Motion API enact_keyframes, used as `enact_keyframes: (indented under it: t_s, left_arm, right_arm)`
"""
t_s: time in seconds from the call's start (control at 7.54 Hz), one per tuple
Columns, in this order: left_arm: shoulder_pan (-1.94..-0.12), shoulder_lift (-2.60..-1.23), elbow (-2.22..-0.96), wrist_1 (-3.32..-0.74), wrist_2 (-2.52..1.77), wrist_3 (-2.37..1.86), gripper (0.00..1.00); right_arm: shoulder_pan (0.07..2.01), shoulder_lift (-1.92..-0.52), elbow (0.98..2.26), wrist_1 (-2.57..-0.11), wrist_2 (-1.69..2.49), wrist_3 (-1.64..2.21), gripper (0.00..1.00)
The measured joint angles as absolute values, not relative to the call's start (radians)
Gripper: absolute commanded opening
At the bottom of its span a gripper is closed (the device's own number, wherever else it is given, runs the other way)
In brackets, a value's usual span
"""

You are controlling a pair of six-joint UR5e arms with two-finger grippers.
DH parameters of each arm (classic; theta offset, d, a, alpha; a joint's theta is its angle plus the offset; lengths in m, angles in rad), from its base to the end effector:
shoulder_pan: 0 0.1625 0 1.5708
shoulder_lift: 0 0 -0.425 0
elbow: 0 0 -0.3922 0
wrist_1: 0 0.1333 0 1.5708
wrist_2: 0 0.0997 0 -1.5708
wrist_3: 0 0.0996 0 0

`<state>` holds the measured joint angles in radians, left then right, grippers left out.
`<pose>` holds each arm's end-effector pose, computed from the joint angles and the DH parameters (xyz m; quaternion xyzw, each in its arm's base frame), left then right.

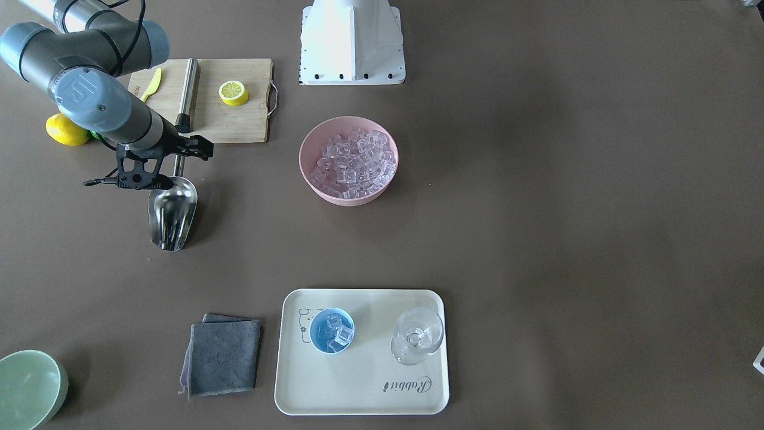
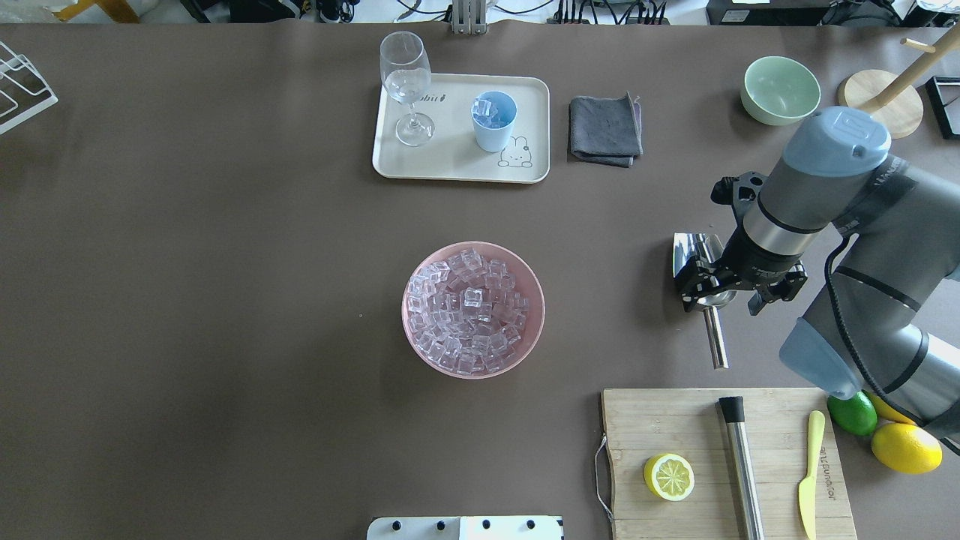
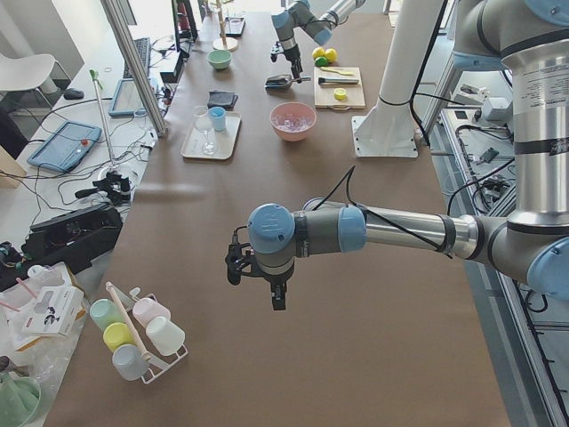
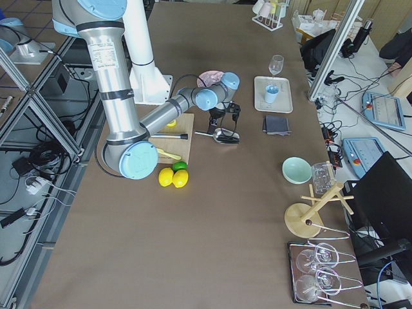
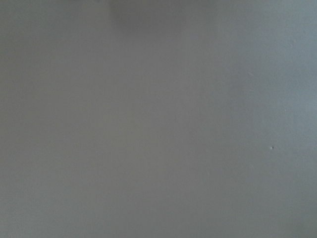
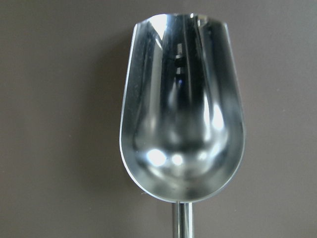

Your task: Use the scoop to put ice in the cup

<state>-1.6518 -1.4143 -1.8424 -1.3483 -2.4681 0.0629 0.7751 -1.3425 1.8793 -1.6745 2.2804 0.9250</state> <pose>-0.0889 -0.4100 0.6097 -0.0171 0.4355 -0.0314 0.8995 -0.3489 -0.4375 0.4026 -0.1258 -0.3740 -0.0153 0.9187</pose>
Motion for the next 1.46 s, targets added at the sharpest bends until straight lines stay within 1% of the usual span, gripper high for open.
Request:
enact_keyframes:
  t_s: [0.4, 0.8, 0.93, 1.19, 1.46]
  left_arm:
    - [-1.652, -1.414, -1.843, -1.348, -2.468, 0.063, 0.98]
    - [-1.652, -1.415, -1.843, -1.348, -2.468, 0.063, 0.98]
    - [-1.652, -1.414, -1.843, -1.348, -2.468, 0.063, 0.98]
    - [-1.652, -1.414, -1.845, -1.348, -2.468, 0.064, 0.98]
    - [-1.65, -1.414, -1.849, -1.348, -2.468, 0.063, 0.98]
  right_arm:
    - [0.947, -1.352, 1.911, -1.698, 2.228, 0.786, 1.0]
    - [1.14, -1.445, 1.909, -1.721, 2.226, 0.502, 1.0]
    - [1.224, -1.497, 1.893, -1.721, 2.248, 0.401, 1.0]
    - [1.405, -1.569, 1.806, -1.72, 2.31, 0.16, 1.0]
    - [1.52, -1.62, 1.746, -1.72, 2.324, 0.009, 1.0]
